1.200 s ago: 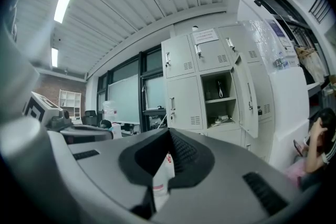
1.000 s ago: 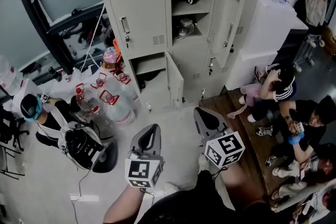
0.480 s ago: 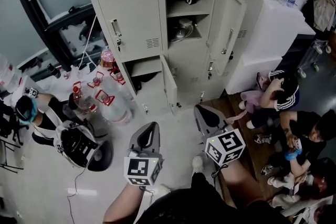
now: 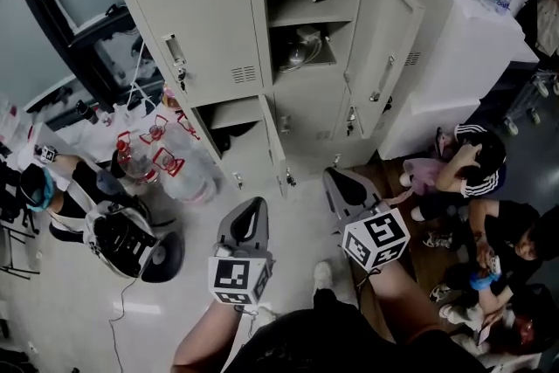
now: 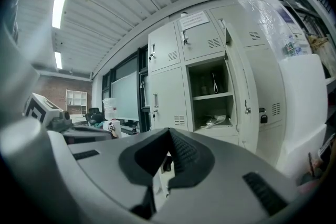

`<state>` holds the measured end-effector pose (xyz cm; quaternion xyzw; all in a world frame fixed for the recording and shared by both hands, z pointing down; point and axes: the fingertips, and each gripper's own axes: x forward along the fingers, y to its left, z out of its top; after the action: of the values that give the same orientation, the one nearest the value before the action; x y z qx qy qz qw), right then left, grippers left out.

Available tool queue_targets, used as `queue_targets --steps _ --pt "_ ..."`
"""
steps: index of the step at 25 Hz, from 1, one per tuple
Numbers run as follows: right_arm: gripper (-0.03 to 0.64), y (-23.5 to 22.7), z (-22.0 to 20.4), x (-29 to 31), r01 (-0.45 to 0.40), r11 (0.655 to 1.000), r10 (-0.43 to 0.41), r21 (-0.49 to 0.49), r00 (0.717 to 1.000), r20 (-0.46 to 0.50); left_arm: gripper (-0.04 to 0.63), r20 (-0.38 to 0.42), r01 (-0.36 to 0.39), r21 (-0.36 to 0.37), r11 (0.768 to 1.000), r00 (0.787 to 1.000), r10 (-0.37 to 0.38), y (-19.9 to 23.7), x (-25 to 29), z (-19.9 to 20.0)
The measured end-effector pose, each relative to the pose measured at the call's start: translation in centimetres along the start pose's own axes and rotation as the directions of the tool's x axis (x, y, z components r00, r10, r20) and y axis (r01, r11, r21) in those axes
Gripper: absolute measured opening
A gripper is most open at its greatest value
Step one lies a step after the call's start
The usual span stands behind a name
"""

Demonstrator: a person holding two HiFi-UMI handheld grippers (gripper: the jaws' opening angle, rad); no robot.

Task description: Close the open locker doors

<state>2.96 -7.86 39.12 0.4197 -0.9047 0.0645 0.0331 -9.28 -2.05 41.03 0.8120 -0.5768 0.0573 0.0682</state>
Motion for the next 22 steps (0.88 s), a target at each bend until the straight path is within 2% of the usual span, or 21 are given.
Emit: queue_targets --steps 6,11,19,21,22 --pt "0.0 -3.0 -0.7 2.5 -0.034 0.999 0.034 0.01 0.999 -0.017 0.006 -0.046 -0.031 -0.013 0.999 0.998 0.03 0.2 3.7 -1.2" --pt "0.0 -4.6 -1.3 4.3 -0.09 0.996 0.09 -0.004 0.996 -0.03 0.008 -0.032 -0.085 -0.012 0.996 0.996 0.085 0.5 6.4 -1.4" --pt "0.0 -6.5 -1.9 6.2 -0.179 0.984 0.179 -0.001 0.982 -0.055 0.008 -0.075 -0.161 -0.031 0.986 0.984 0.158 0.2 9.1 -2.8" --pt "0.0 -6.7 -2.2 6.6 -0.204 0.979 0.204 0.004 0.977 -0.062 0.025 -0.082 -0.18 -0.029 0.983 0.981 0.177 0.3 9.8 -3.3" --pt "0.002 -6.8 -2.4 6.8 -0.217 0.976 0.217 0.005 0.974 -0.066 0.057 -0.081 -0.192 -0.026 0.981 0.979 0.19 0.4 10.1 -3.4"
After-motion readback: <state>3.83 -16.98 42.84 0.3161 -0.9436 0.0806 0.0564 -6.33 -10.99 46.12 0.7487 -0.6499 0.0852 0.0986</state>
